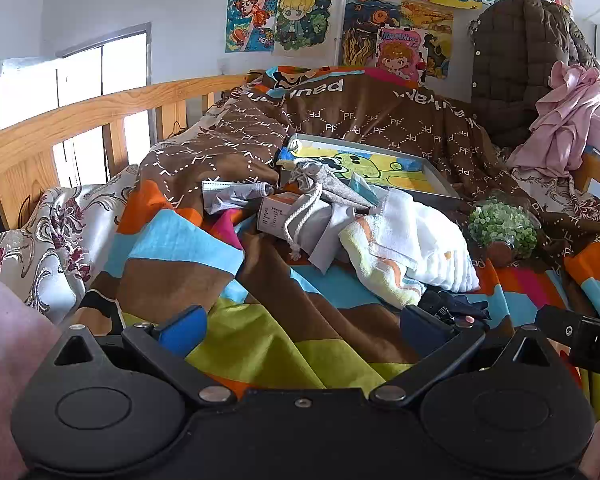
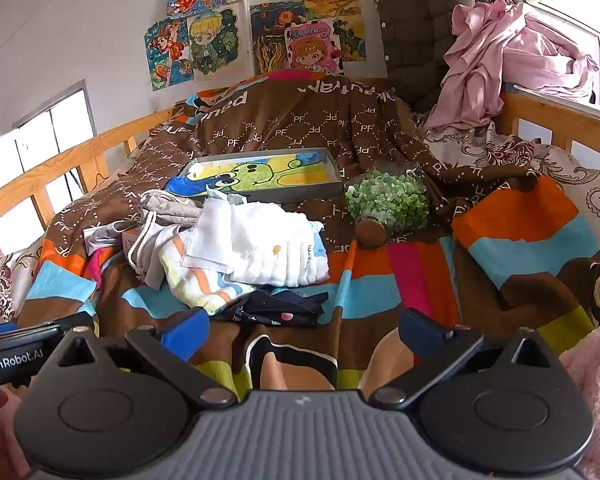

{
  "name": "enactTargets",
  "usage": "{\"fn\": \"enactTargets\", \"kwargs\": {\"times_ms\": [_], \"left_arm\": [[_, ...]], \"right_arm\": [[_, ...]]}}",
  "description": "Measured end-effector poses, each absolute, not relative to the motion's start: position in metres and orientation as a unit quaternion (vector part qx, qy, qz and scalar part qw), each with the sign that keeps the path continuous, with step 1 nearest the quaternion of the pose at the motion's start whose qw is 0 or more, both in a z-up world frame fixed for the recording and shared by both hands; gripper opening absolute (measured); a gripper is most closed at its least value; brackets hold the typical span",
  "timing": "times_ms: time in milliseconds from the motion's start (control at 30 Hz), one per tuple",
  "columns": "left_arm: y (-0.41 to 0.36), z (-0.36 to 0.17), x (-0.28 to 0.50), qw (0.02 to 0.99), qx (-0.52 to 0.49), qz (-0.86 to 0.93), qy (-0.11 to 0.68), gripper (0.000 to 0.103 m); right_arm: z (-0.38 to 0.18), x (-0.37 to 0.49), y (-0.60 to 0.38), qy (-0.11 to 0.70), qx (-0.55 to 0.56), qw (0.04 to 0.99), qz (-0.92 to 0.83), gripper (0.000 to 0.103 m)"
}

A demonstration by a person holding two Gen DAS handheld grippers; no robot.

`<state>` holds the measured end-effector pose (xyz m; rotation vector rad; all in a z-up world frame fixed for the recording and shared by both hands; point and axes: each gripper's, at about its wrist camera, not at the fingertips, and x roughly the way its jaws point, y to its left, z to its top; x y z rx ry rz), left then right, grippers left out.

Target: Organize soft objects

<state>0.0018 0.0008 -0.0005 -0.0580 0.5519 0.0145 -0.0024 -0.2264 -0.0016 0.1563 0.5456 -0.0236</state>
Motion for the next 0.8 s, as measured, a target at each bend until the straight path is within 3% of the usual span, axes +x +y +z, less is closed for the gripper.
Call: {"fn": "enactTargets", "kwargs": {"times_ms": [800], "left_arm": [[0.0038, -0.0021, 0.0027, 0.961, -0.041, 0.009, 0.275, 0.102]], "right_arm": [[-0.0026, -0.0003, -0.2259, 0.274, 0.075, 0.959, -0.013, 0.103]]}}
